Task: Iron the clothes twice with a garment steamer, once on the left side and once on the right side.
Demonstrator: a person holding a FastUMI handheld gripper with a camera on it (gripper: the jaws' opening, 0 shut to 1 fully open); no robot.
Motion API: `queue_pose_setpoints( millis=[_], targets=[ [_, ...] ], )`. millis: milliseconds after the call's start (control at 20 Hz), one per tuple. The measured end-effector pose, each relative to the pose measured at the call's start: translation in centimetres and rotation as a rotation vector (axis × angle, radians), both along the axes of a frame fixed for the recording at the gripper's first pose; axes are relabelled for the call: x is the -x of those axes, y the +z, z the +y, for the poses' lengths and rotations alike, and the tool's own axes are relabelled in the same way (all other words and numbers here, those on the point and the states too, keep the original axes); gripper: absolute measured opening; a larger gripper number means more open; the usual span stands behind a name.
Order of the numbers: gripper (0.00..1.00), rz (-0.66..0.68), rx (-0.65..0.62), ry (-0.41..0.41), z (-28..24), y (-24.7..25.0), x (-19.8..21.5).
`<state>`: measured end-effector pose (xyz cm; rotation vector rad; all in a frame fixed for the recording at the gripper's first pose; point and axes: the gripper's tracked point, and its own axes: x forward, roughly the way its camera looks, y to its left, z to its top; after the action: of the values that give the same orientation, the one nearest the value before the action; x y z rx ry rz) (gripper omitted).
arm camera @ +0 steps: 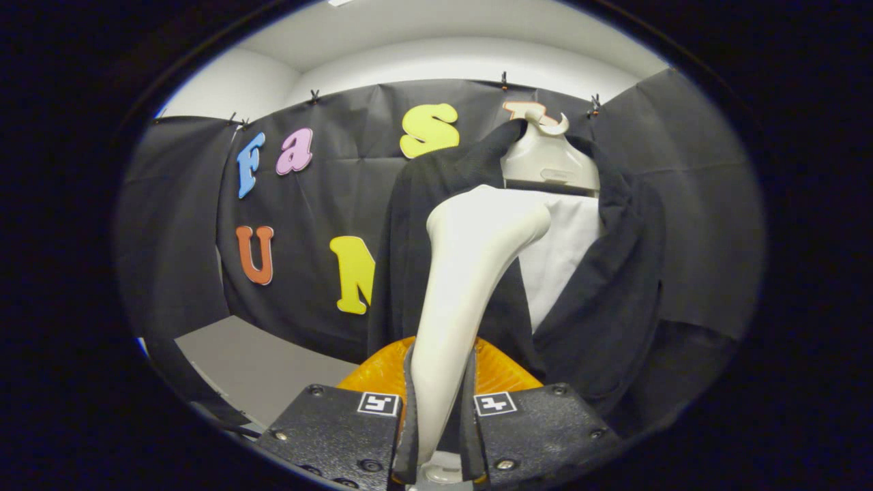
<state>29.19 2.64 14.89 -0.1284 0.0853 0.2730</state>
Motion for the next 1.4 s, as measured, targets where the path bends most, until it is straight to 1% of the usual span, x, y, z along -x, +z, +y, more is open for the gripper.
queue_pose_setpoints(
  millis=[200, 400, 800, 1000, 1400],
  targets=[
    [0.27, 0.04, 0.011, -0.009, -0.1, -2.7, 0.9],
    [0.27, 0.101, -0.025, -0.009, -0.6, -5.7, 1.6],
    [0.27, 0.182, -0.02, -0.034, -1.6, -11.4, 2.6],
    [0.27, 0.235, -0.014, -0.02, -1.7, -14.7, 3.4],
    [0.27, 0.34, -0.012, -0.038, -2.6, -21.3, 4.0]
  ],
)
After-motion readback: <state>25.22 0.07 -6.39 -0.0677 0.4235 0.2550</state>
